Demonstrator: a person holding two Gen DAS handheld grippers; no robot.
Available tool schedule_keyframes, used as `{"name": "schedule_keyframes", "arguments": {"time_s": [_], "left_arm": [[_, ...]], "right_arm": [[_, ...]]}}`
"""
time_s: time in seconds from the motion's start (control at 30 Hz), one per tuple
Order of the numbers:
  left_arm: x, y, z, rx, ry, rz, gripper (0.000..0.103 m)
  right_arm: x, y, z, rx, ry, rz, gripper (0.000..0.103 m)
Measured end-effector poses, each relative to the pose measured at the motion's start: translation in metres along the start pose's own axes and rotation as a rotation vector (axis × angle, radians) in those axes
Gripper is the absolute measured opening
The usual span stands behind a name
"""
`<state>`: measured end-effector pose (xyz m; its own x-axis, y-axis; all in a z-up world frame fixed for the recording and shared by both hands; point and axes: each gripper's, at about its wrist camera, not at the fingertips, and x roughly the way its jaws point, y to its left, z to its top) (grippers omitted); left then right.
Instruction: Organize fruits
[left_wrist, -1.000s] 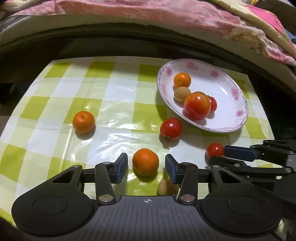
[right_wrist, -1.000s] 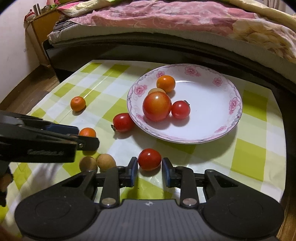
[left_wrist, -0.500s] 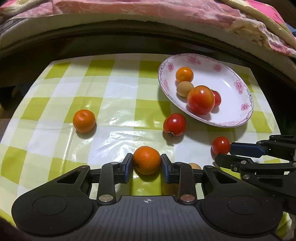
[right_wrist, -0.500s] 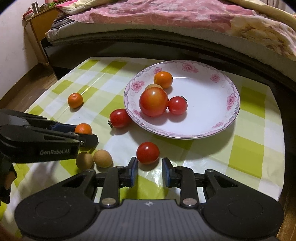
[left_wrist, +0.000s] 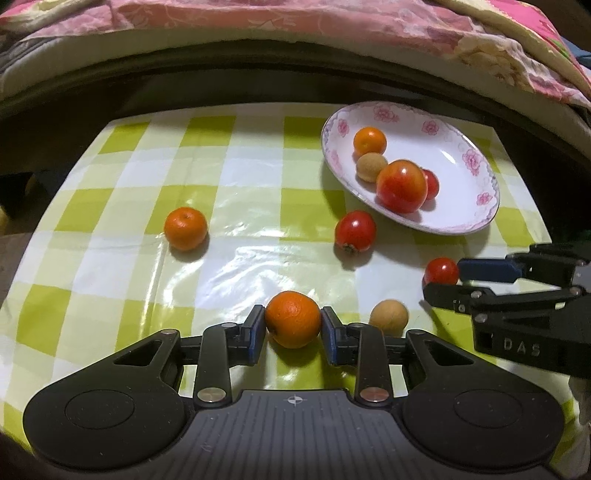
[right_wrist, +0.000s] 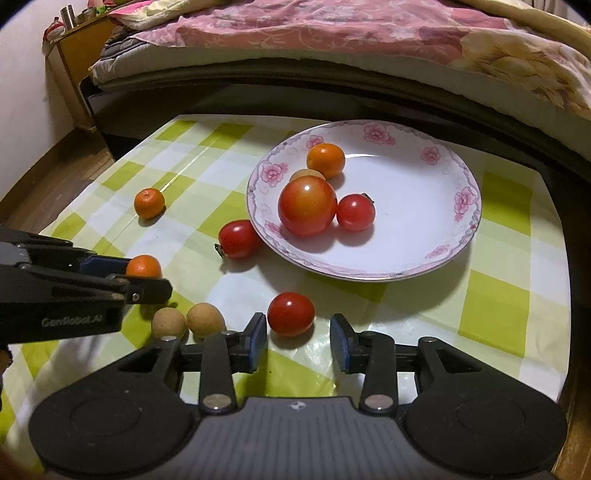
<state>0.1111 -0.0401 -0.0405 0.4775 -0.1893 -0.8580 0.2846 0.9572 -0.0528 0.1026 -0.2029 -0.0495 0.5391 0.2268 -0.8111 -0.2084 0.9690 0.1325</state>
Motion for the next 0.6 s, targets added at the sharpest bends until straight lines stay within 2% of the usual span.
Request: {"name": "schedule_keyframes", "arguments": {"time_s": [0.3, 0.37, 0.43, 0.6], "left_arm": [[-0.006, 0.008, -0.012, 0.019, -0.005, -0.016, 0.042], [-0.006, 0.012, -0.014, 0.018, 0.001, -0.015, 0.047], [-0.006, 0.014, -0.015, 0.010, -0.001, -0.017, 0.047], [-0.009, 0.013, -0.009, -0.003, -0.020, -0.031, 0.051]], "right_arm": [[0.003, 0.008, 0.000, -0.045, -0.008, -0.018, 0.042], [0.003, 0.010, -0.001, -0.057, -0.009, -0.022, 0.041], [0.002, 0.010, -0.002, -0.066, -0.008, -0.027, 0.037], [0.002, 0.009, -0.001, -0.055, -0.005, -0.023, 0.036]]}}
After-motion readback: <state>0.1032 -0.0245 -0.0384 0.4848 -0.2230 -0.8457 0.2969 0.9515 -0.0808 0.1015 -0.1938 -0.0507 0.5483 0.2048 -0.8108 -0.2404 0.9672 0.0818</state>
